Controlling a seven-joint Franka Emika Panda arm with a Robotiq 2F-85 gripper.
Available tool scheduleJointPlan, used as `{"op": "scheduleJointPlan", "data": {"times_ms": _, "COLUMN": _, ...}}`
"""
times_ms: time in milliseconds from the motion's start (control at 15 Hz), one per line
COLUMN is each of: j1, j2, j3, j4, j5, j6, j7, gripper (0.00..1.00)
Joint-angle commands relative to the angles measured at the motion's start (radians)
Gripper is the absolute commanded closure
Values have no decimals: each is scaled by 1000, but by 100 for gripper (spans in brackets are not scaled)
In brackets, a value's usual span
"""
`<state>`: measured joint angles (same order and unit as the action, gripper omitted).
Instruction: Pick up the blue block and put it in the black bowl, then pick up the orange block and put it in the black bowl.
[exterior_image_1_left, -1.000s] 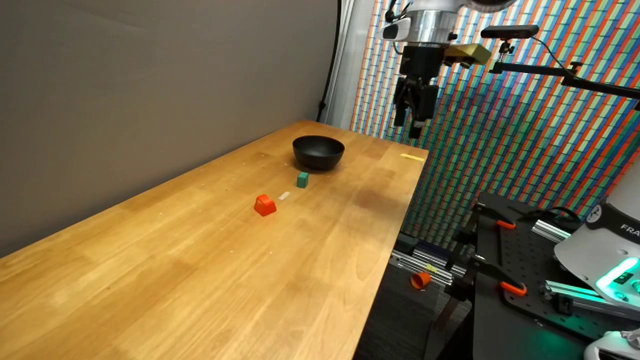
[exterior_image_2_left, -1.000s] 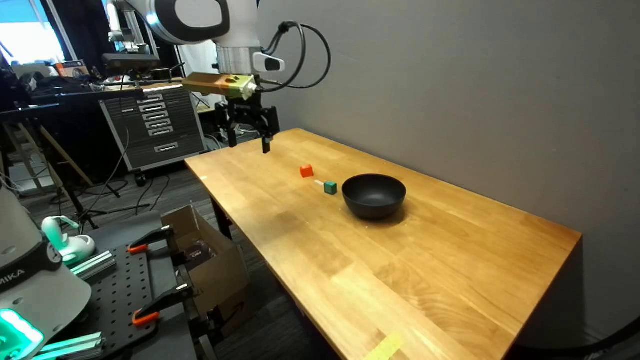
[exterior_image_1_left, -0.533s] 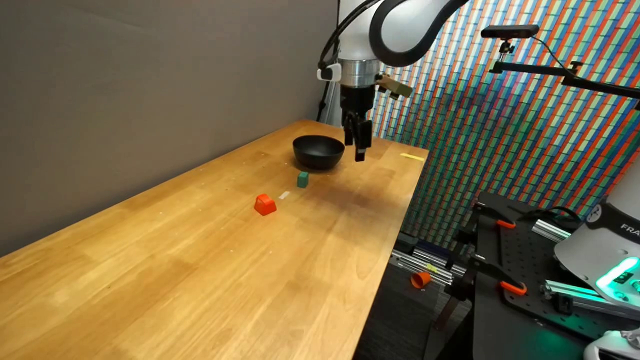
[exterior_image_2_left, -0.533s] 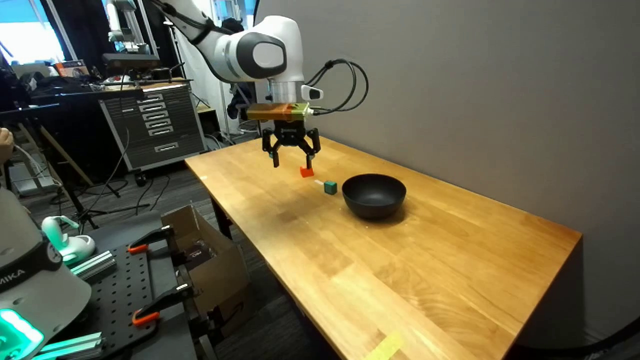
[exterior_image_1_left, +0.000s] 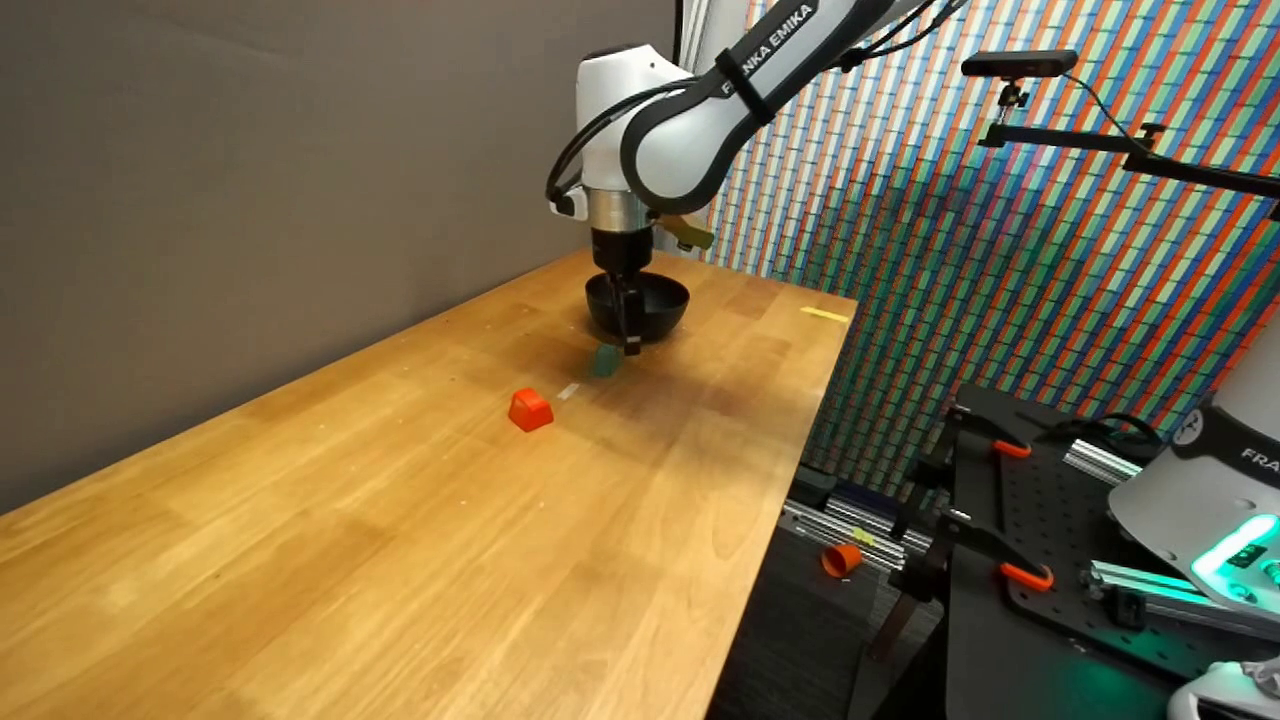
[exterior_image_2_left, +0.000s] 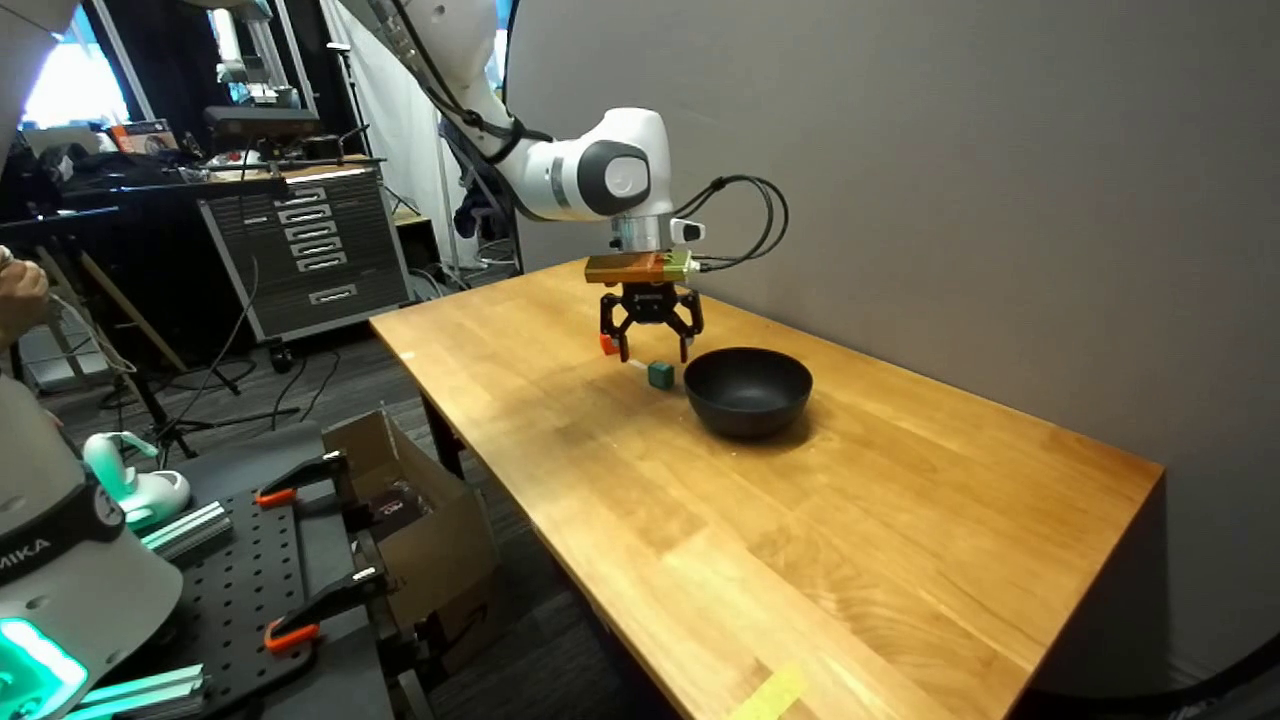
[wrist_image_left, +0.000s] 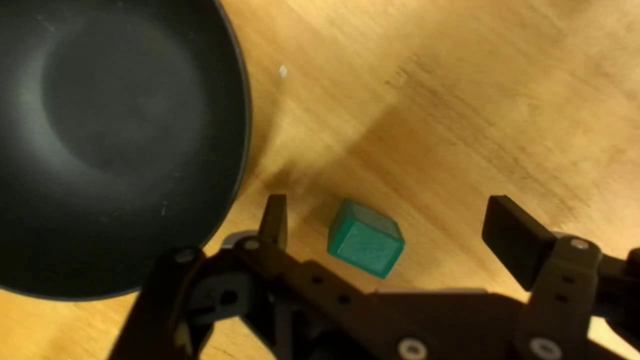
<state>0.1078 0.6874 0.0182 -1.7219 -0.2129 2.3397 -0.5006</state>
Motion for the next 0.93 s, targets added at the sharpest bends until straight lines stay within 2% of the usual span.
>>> {"op": "scheduleJointPlan", "data": {"times_ms": 0, "j1": -22, "j2": 125, "j3": 30, "j4": 193, "j5": -21, "j6": -58, "j7": 8, "gripper": 0}}
{"op": "scheduleJointPlan", "data": {"times_ms": 133, "j1": -20, "j2": 160, "j3": 30, "j4": 243, "j5": -22, "j6": -71, "j7": 10, "gripper": 0}}
{"op": "scheduleJointPlan", "data": {"times_ms": 200, "j1": -21, "j2": 175, "j3": 30, "j4": 264, "j5": -18, "j6": -79, "j7": 14, "gripper": 9}}
{"op": "scheduleJointPlan", "data": {"times_ms": 267, "j1": -22, "j2": 181, "j3": 32, "j4": 276, "j5": -17, "j6": -97, "j7": 9, "gripper": 25}}
{"op": "scheduleJointPlan", "data": {"times_ms": 333, "j1": -22, "j2": 187, "j3": 32, "j4": 289, "j5": -15, "j6": -111, "j7": 11, "gripper": 8}}
{"op": "scheduleJointPlan", "data": {"times_ms": 533, "j1": -27, "j2": 185, "j3": 29, "j4": 297, "j5": -9, "j6": -158, "j7": 23, "gripper": 0}}
{"op": "scheduleJointPlan", "data": {"times_ms": 600, "j1": -29, "j2": 184, "j3": 28, "j4": 298, "j5": -10, "j6": -167, "j7": 28, "gripper": 4}}
{"op": "scheduleJointPlan", "data": {"times_ms": 667, "j1": -34, "j2": 179, "j3": 30, "j4": 291, "j5": -6, "j6": -178, "j7": 27, "gripper": 25}}
{"op": "scheduleJointPlan", "data": {"times_ms": 733, "j1": -38, "j2": 177, "j3": 31, "j4": 289, "j5": -3, "j6": -185, "j7": 30, "gripper": 29}}
{"op": "scheduleJointPlan", "data": {"times_ms": 867, "j1": -49, "j2": 170, "j3": 39, "j4": 279, "j5": 6, "j6": -199, "j7": 26, "gripper": 47}}
